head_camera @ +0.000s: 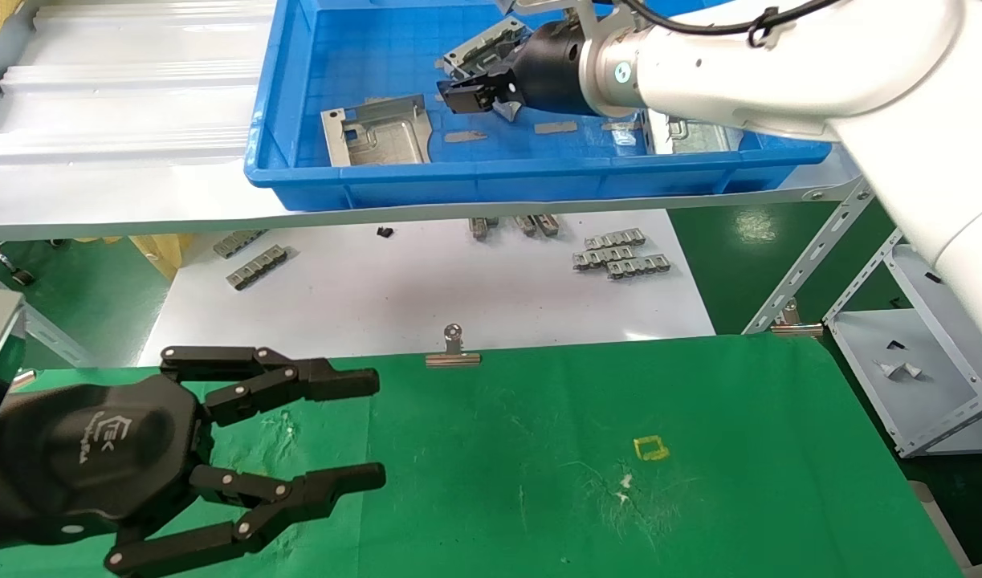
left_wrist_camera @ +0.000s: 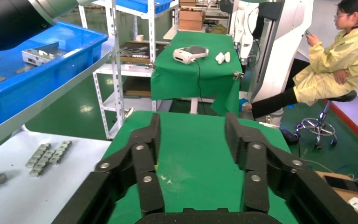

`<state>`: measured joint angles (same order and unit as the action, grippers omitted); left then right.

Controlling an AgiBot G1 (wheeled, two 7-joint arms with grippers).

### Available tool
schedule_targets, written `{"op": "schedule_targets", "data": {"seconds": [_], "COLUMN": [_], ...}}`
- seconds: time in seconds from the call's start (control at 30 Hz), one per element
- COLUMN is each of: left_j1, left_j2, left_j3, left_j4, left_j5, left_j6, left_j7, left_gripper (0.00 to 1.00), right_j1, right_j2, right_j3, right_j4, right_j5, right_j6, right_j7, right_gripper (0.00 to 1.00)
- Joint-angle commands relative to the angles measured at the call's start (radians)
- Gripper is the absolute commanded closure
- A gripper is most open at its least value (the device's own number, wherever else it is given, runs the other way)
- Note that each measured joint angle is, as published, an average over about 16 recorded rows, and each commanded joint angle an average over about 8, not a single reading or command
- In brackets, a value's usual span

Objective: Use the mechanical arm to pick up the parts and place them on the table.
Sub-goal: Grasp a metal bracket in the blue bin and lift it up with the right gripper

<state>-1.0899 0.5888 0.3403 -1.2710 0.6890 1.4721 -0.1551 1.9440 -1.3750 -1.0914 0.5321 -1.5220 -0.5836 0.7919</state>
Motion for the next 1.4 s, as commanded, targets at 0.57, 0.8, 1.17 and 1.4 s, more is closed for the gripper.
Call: {"op": "schedule_targets", "data": {"seconds": [0.57,0.8,1.17,1.4], "left_j1": [0.000,0.000,0.000,0.000], "left_j2": [0.000,0.000,0.000,0.000], "left_j3": [0.000,0.000,0.001,0.001], "left_j4": [0.000,0.000,0.000,0.000], "left_j5": [0.000,0.000,0.000,-0.001], "left_j6": [0.000,0.000,0.000,0.000], "left_j7": [0.000,0.000,0.000,0.000], "left_gripper": [0.00,0.00,0.00,0.00], "right_j1": [0.017,0.023,0.046,0.088], "right_j2": [0.001,0.003,0.015,0.052], "right_j3": [-0.239,-0.295,-0.285,-0.220], "right_j4": [0.051,0.072,0.068,0.060], "right_j5": [0.034,0.048,0.134,0.215], "right_j6": [0.151,0.160,0.179,0.147], "right_j7": [0.216,0.232,0.167,0.044], "right_gripper": [1.00,1.00,1.00,1.00]}}
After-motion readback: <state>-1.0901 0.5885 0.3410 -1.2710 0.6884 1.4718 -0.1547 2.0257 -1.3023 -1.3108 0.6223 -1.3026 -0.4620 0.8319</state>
